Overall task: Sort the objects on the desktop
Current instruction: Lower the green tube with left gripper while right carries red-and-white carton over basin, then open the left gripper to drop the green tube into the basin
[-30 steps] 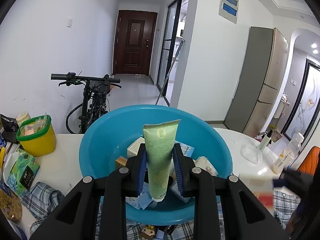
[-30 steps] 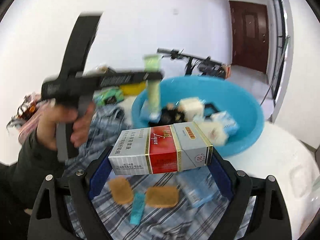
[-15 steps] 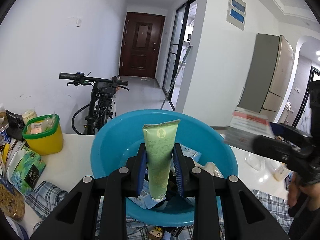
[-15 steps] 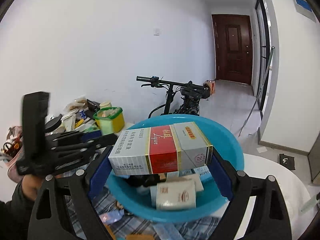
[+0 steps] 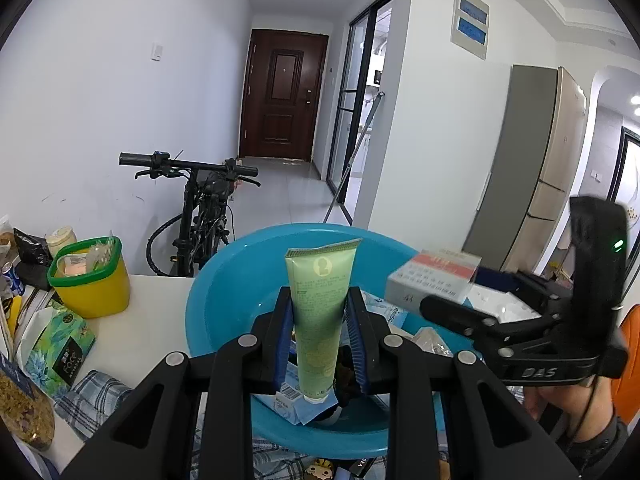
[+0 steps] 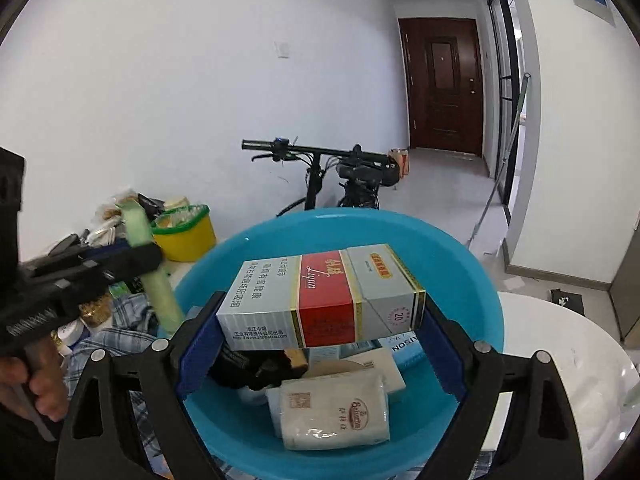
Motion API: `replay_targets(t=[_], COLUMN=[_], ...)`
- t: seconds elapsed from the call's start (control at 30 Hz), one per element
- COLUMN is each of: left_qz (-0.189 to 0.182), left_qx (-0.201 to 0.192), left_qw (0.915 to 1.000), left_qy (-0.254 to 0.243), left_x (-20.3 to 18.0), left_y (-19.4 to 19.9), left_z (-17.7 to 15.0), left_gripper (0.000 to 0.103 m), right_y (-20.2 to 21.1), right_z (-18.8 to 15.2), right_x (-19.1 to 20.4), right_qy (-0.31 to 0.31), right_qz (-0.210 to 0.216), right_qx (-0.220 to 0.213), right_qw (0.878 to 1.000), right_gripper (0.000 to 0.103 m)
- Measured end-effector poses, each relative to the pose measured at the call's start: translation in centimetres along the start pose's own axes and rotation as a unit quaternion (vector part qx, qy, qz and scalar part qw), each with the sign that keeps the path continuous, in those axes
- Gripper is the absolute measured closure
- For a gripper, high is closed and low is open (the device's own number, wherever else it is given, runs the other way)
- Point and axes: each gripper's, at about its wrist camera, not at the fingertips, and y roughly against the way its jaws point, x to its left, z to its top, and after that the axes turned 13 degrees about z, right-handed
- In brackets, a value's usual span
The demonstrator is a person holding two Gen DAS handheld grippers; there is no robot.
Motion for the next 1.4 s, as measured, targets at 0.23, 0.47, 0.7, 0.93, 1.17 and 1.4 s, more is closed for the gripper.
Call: replay_targets(t=[0.23,0.47,0.7,0.93,1.17,1.4], left_qz=[-0.001,-0.001,-0.013,-0.011,-0.007,0.001], left_qx=[0.001,-0.003,-0.013,-0.016,-0.012,-0.007], left_qw=[1.0000,1.0000,0.9998,0.9998,0.9999,0.9998], left_qy=[-0.007,-0.005,0.003,0.003,0.009,0.018], left_x=[-0.5,-0.8,-0.7,-0.5,0.0,0.1], left_y=[-0.4,-0.2,0.5,0.7,0.3,-0.6], left_z=[-0.4,-0.5,-0.3,-0.1,-0.1,-0.4], left_gripper=[0.075,0.075,0.075,0.075,0.075,0.060], right_y=[-0.1,-0.1,0.1,0.3,0.2,0.1], right_z=[0.0,0.1,0.2,0.0,0.0,0.0], right_x=[0.4,0.2,0.1,0.0,0.2,0.3], right_qy=[0.004,-0.001,-0.004,-0.006,-0.005,0.000], right_qz=[0.003,0.002,0.003,0.001,0.004,0.009], right_qx=[-0.003,-0.006,-0.011,-0.012,-0.011,-0.005], right_qw=[1.000,1.000,1.000,1.000,1.000,1.000], right_gripper=[0.014,0.014,0.014,0.014,0.014,0.014])
